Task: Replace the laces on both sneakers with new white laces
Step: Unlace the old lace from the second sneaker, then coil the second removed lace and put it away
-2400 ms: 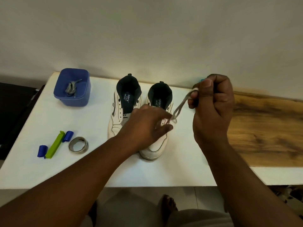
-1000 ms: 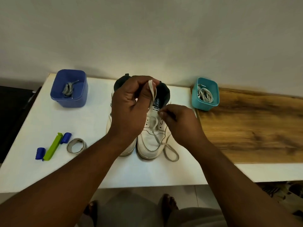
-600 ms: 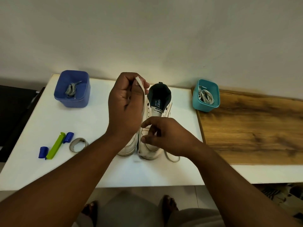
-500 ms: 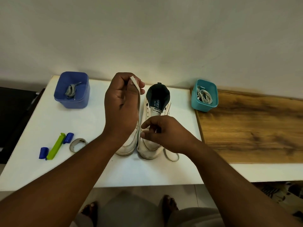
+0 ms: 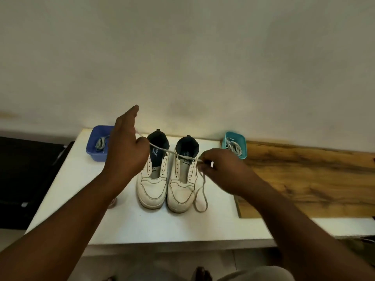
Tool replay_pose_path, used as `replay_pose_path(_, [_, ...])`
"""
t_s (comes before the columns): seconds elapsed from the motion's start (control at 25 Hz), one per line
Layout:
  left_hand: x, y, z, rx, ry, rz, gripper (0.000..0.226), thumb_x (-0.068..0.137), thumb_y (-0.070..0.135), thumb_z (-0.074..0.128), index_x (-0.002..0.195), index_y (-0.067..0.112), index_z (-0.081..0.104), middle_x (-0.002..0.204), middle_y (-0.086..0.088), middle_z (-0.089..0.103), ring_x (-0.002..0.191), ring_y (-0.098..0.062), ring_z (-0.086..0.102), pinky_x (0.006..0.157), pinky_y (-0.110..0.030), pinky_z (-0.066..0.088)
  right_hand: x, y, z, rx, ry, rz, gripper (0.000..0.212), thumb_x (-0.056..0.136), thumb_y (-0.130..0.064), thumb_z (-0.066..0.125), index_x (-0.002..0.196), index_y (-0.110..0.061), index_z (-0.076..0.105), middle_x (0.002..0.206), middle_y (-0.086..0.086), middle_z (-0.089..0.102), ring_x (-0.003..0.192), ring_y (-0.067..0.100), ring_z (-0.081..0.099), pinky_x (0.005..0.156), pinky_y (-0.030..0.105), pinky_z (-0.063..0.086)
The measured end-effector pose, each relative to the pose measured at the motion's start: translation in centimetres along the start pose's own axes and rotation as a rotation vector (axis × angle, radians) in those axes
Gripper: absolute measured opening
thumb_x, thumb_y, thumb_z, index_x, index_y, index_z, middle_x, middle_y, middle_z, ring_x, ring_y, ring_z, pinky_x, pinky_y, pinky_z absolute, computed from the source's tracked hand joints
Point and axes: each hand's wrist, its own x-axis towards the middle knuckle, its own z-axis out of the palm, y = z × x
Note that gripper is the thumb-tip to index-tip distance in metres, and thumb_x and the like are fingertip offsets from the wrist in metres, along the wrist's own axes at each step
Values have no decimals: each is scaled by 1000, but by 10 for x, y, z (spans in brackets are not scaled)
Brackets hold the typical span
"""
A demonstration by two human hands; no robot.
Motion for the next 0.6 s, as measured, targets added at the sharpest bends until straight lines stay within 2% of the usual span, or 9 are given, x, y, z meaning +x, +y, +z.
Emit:
replay_pose_path(0.12, [-11, 49, -7, -34, -175, 197, 53, 101, 17, 56, 150, 32, 43, 146, 15, 50, 130, 1, 46, 97, -7, 34, -6, -40, -79, -116, 142, -143, 13, 101, -34, 61, 99, -26, 71, 90, -11, 64, 78, 3, 57, 71, 30, 50])
replay_pose_path(0.2, [-10, 96, -12, -98, -308, 330, 44, 103, 31, 55, 146, 30, 49, 133, 16, 62, 121, 6, 56, 96, -8, 41, -9, -74, -125, -186, 214, -240, 16, 100, -36, 61, 99, -25, 72, 87, -11, 64, 74, 3, 56, 66, 27, 48])
replay_pose_path(0.28, [-5, 143, -20, -191, -399, 353, 32, 105, 33, 52, 135, 27, 61, 110, 13, 73, 104, 3, 66, 88, -15, 49, -13, -102, -168, -232, 263, -289, 15, 100, -34, 62, 96, -24, 73, 84, -11, 63, 70, 3, 55, 62, 25, 43])
replay_pose_path(0.4, [5, 196, -42, -286, -387, 346, 23, 105, 28, 53, 118, 22, 71, 89, 5, 75, 89, -4, 71, 78, -20, 49, -21, -132, -230, -258, 299, -291, 15, 100, -35, 64, 95, -24, 72, 85, -11, 65, 69, 1, 55, 60, 21, 38])
replay_pose_path(0.48, [10, 230, -65, -282, -346, 359, 21, 104, 28, 54, 113, 22, 72, 87, 2, 75, 89, -6, 71, 79, -24, 49, -31, -150, -278, -294, 363, -277, 15, 100, -35, 65, 97, -23, 73, 89, -9, 66, 70, 0, 55, 60, 19, 37])
replay_pose_path(0.6, [13, 291, -106, -254, -272, 442, 21, 104, 31, 55, 102, 23, 74, 91, 4, 75, 92, -3, 70, 74, -18, 46, -52, -181, -357, -358, 504, -253, 16, 101, -32, 64, 105, -20, 74, 98, -4, 69, 75, 0, 56, 62, 17, 39])
